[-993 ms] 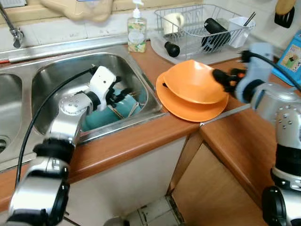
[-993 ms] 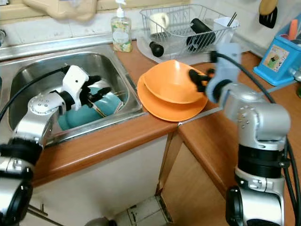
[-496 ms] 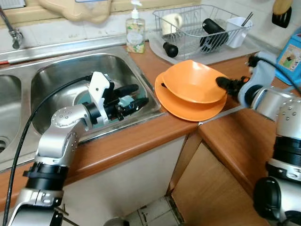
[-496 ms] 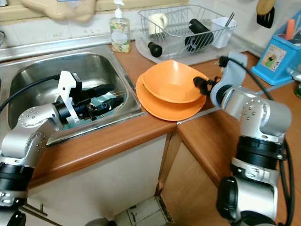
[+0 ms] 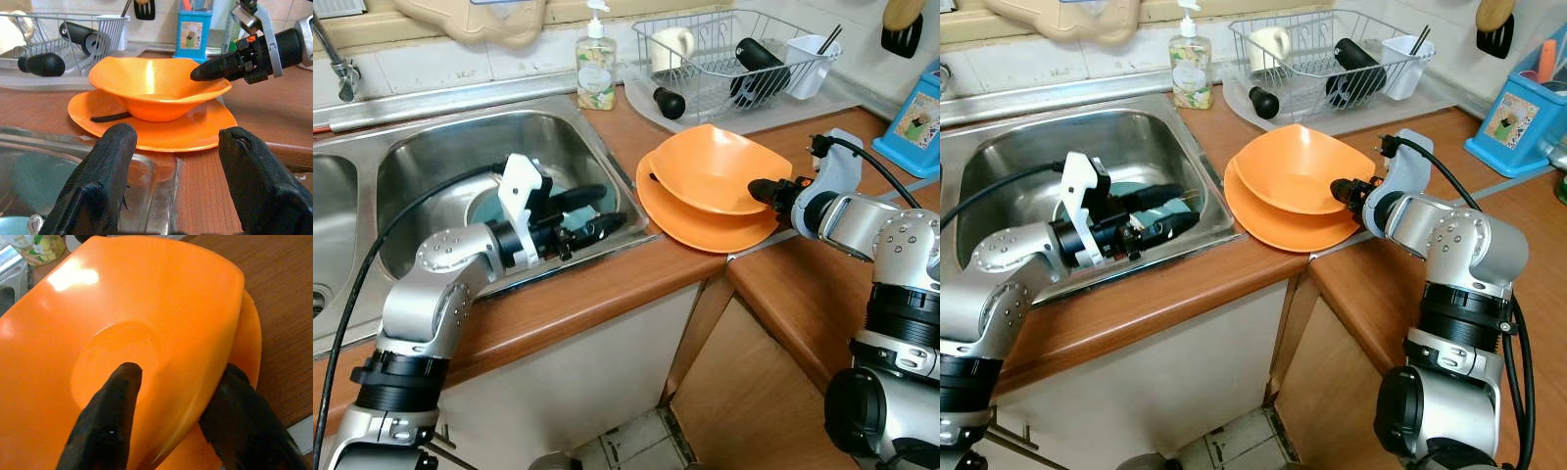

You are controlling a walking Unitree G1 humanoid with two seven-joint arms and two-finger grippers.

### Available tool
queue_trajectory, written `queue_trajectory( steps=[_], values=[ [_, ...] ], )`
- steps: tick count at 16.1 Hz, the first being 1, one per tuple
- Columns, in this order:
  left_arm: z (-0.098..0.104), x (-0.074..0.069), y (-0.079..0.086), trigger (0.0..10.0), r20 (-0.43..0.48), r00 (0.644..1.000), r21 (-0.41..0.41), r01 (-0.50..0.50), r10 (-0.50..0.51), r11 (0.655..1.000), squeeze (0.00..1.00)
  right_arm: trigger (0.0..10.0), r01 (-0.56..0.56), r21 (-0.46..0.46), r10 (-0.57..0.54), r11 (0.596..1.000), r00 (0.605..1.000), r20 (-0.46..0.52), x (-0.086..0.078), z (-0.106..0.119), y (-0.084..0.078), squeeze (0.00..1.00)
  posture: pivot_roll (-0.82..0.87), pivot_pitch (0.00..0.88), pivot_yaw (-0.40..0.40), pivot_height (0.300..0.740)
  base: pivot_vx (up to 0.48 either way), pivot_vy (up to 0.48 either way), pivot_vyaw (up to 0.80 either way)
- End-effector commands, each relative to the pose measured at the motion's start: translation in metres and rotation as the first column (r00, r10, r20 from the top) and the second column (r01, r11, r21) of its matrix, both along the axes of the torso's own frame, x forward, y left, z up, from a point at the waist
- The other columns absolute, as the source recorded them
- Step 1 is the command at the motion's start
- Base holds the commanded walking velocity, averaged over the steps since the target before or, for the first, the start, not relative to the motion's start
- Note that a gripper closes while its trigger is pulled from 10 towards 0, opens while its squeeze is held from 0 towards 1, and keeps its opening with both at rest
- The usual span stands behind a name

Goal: Kitchen organization

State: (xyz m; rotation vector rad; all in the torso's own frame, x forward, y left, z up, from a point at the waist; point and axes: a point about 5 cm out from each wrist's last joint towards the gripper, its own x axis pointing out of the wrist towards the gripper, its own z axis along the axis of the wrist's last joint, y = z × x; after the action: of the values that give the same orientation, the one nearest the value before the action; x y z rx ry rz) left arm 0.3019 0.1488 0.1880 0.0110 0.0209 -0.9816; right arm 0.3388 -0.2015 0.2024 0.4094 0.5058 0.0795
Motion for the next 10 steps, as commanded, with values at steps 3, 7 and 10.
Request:
queue_trajectory(
  steps=[3,7,10],
  values=[
    [0.0052,-0.0019,-0.0032,10.0,0.015,1.000,0.017,0.009,-0.009,1.000,0.00,0.0,-0.007,0.063,0.008,0.998,1.000,-0.013,0.0005,-0.0002,0.0029,0.00,-0.15,0.000,-0.009,0.740,0.000,0.000,0.00],
    [0.0049,-0.0032,-0.0057,10.0,0.009,1.000,0.018,0.015,-0.015,1.000,0.00,0.0,-0.003,0.080,0.005,0.997,1.000,-0.018,-0.0004,-0.0022,0.0045,0.00,-0.15,0.000,-0.007,0.740,0.000,0.000,0.00],
    [0.0049,-0.0014,-0.0075,10.0,0.017,1.000,0.020,0.002,-0.002,1.000,0.00,0.0,0.020,0.084,-0.019,0.996,1.000,-0.010,0.0004,-0.0023,0.0004,0.00,-0.16,0.000,-0.006,0.740,0.000,0.000,0.00]
  ],
)
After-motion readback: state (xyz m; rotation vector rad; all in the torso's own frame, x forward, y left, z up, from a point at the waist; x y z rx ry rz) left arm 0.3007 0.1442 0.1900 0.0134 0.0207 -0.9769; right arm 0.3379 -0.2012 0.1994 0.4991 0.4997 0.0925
